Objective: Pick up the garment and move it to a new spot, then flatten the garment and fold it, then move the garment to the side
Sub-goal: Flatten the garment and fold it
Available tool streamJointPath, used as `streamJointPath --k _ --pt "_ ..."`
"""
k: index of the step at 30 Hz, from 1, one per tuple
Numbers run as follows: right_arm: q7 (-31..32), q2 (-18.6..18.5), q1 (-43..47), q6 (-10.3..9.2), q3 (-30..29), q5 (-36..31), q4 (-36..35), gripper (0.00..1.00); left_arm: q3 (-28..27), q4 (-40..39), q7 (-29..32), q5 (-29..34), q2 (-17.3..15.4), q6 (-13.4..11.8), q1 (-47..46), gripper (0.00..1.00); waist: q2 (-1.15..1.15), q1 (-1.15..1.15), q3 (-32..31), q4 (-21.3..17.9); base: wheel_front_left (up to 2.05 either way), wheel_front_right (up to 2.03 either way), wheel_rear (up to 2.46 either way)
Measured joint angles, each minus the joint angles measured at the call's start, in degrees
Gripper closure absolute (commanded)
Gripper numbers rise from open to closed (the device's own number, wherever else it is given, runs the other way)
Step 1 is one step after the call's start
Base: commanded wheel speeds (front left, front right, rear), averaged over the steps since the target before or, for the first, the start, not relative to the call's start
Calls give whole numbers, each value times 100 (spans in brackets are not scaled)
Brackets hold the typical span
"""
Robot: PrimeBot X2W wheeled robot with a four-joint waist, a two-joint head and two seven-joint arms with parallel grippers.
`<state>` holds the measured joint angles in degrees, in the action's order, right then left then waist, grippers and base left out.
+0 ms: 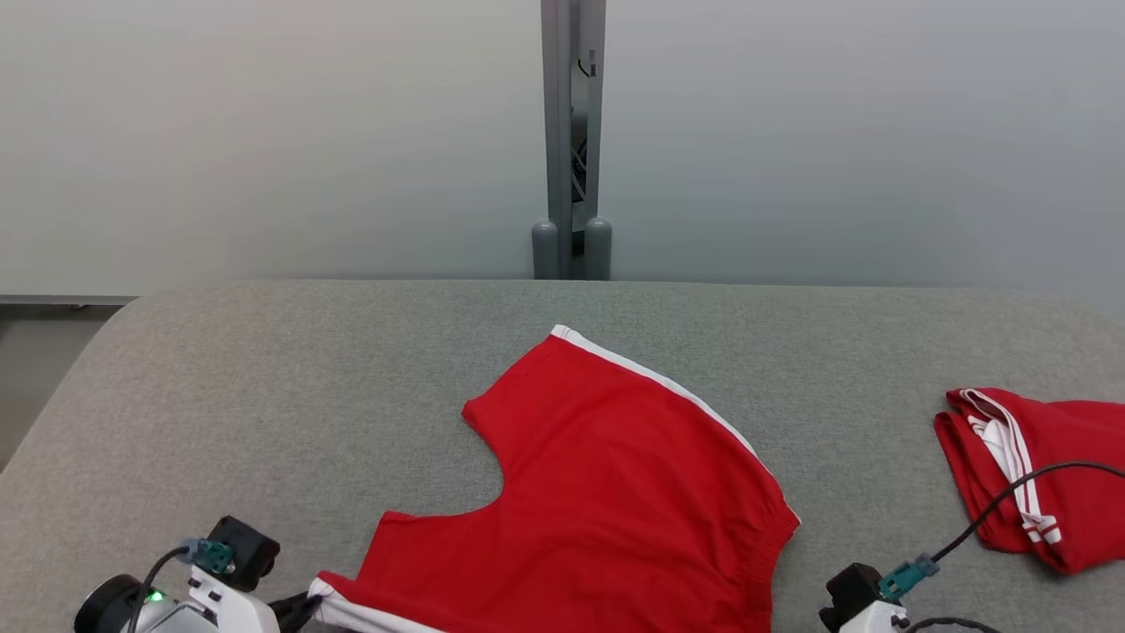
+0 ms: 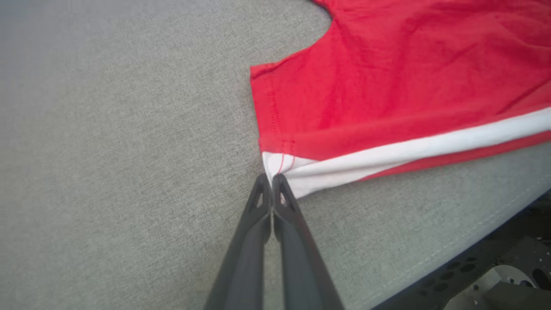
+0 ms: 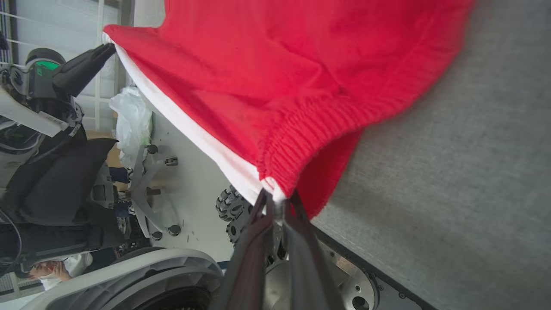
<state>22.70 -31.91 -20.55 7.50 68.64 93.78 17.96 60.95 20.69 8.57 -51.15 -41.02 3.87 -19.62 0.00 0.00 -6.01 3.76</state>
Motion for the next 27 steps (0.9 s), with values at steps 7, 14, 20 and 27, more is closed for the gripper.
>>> streamJointPath --k 7,14,20,27 --pt "-268 191 1 0 -404 216 -260 100 -119 -246 176 -25 -191 -42 -326 100 0 0 85 -343 0 0 0" --pt "-579 454 -69 -1 -631 30 -315 100 -319 -292 355 -153 -288 -111 -649 100 0 0 210 -803 0 0 0" --pt "-867 825 -151 -1 -824 -78 -304 100 -466 -110 409 -190 -266 -125 -987 100 0 0 362 -1234 0 0 0" --pt "-1063 1311 -350 -1 -1066 -113 -213 100 -571 349 409 -80 -98 -125 -1553 100 0 0 591 -1806 0 0 0"
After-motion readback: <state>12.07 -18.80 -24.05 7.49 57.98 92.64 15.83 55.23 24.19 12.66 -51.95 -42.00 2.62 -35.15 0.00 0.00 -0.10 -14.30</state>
